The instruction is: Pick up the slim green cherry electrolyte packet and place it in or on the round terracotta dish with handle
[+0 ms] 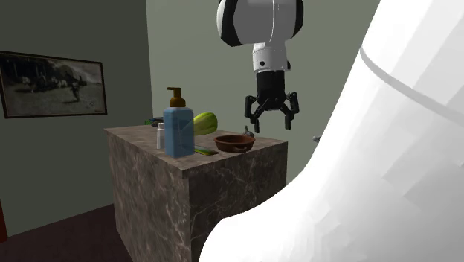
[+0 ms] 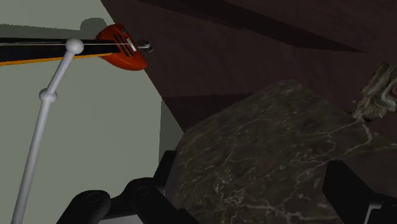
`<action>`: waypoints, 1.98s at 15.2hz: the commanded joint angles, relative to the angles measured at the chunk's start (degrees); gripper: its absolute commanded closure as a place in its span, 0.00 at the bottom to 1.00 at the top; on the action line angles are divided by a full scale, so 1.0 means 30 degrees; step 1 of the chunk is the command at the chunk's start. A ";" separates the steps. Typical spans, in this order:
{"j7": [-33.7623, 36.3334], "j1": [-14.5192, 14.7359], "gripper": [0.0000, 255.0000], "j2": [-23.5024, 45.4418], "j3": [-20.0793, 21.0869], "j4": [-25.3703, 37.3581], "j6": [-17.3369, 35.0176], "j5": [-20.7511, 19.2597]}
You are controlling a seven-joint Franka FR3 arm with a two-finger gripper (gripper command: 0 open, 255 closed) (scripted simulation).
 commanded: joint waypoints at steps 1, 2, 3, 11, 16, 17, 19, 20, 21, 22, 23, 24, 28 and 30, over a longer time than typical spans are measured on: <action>-0.0215 0.0413 0.00 0.1072 0.0315 0.0456 0.0800 0.0176; -0.0339 0.0599 0.00 0.1574 0.0459 0.0681 0.1157 0.0241; -0.0464 0.0782 0.00 0.2077 0.0606 0.0919 0.1501 0.0301; -0.1403 0.2124 0.00 0.6081 0.1885 0.3258 0.3803 0.0502; -0.1900 0.2906 0.00 0.8549 0.2746 0.5065 0.4842 0.0327; -0.1989 0.3065 0.00 0.9039 0.2919 0.5455 0.5014 0.0261; -0.2158 0.3386 0.00 1.0017 0.3264 0.6262 0.5324 0.0096; -0.2238 0.3552 0.00 1.0505 0.3434 0.6678 0.5461 -0.0002; -0.2240 0.3558 0.00 1.0517 0.3436 0.6688 0.5464 -0.0004; -0.2225 0.3554 0.00 1.0588 0.3431 0.6515 0.5707 -0.0027; -0.2209 0.3550 0.00 1.0662 0.3426 0.6346 0.5948 -0.0051; -0.2192 0.3545 0.00 1.0741 0.3422 0.6181 0.6189 -0.0076; -0.2104 0.3509 0.00 1.1147 0.3417 0.5484 0.7283 -0.0208; -0.2103 0.3479 0.00 1.1148 0.3446 0.5484 0.7283 -0.0210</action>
